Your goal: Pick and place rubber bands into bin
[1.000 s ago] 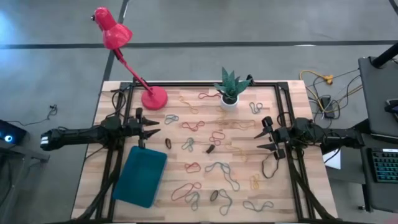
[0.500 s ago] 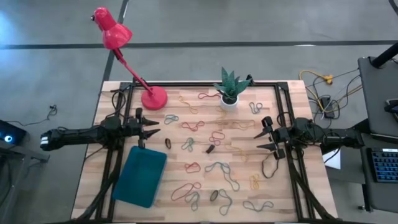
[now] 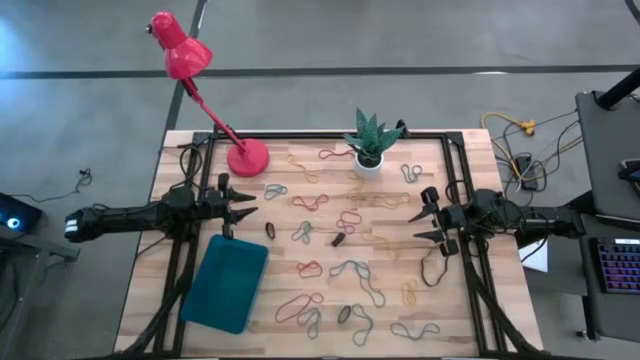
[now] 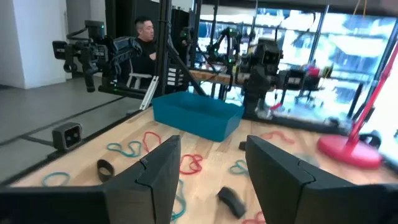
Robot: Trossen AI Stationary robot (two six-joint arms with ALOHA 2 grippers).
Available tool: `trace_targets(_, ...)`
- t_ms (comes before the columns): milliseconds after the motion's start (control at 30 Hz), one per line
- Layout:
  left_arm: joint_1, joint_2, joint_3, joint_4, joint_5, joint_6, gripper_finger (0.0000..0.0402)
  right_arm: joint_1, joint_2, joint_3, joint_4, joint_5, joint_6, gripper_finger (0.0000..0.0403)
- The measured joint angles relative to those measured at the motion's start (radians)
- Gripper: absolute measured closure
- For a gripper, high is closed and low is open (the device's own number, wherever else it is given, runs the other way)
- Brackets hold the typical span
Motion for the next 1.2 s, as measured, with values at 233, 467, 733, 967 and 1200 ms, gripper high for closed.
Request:
trace_targets(233,0.0,0.0,0.0,0.0,0.0,0.0,0.0275,0.002,0.004,0.0,0.094,0.0,0.068,0.0234)
trace_targets(467,0.0,-0.001,0.0,0.0,-0.002,0.0,0.0275,0.002,0.039,0.0,0.306,0.198,0.498,0.0234)
trace_targets(733,0.001,0.005,0.0,0.167,-0.053,-0.358,0.0275,0.002,0.283,0.0,0.374,0.321,1.037,0.0234)
trace_targets(967,0.001,0.0,0.0,0.437,-0.053,-0.757,0.0275,0.0,0.45,0.0,0.471,0.434,1.356,0.0234)
trace_targets(1200,0.001,-0.001,0.0,0.632,-0.054,-0.706,0.0275,0.0,0.536,0.028,0.702,0.645,1.357,0.0234)
